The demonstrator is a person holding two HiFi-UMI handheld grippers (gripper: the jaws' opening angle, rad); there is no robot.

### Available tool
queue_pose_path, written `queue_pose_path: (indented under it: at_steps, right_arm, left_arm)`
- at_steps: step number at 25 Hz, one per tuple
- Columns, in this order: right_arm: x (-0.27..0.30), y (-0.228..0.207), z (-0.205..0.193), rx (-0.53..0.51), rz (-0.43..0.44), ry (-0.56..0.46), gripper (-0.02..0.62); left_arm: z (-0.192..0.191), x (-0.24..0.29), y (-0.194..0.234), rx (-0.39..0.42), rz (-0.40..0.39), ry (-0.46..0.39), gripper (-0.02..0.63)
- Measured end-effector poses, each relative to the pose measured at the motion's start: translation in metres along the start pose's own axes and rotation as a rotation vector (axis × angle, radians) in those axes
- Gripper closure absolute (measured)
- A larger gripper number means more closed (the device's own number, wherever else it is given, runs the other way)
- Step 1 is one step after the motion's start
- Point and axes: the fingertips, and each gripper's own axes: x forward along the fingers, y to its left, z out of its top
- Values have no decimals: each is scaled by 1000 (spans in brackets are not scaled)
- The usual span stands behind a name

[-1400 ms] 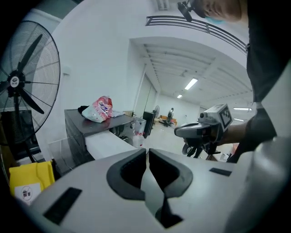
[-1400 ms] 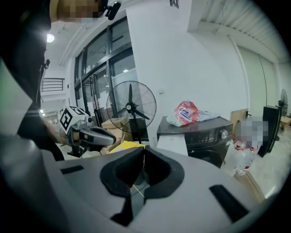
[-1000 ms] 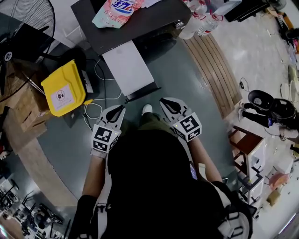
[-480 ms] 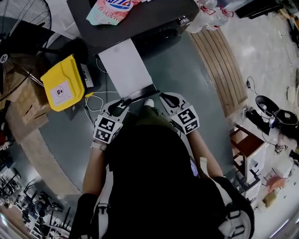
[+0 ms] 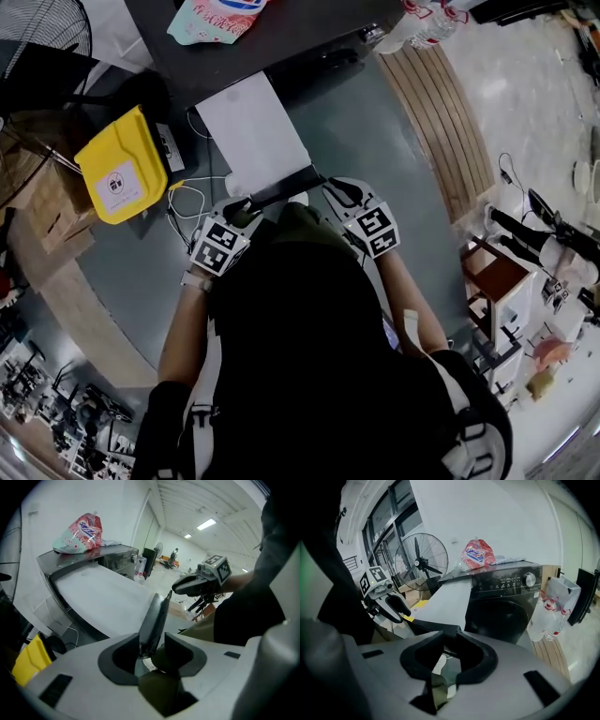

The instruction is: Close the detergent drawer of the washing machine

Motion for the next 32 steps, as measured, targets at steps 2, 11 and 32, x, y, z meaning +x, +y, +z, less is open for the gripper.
queue_pose_path:
  at_steps: [2,11,32]
  right_arm:
    - [6,-1,-3,2,-5,19,505]
    - [13,1,-10,-6,1,58,495]
    - [17,3,-10,-19,-29,82,483]
  left_arm:
    - [-4,6,1,18,-28,20,445]
    - [-17,20,-2,74,-87,103,466]
    - [-15,12,-5,181,-75,115,532]
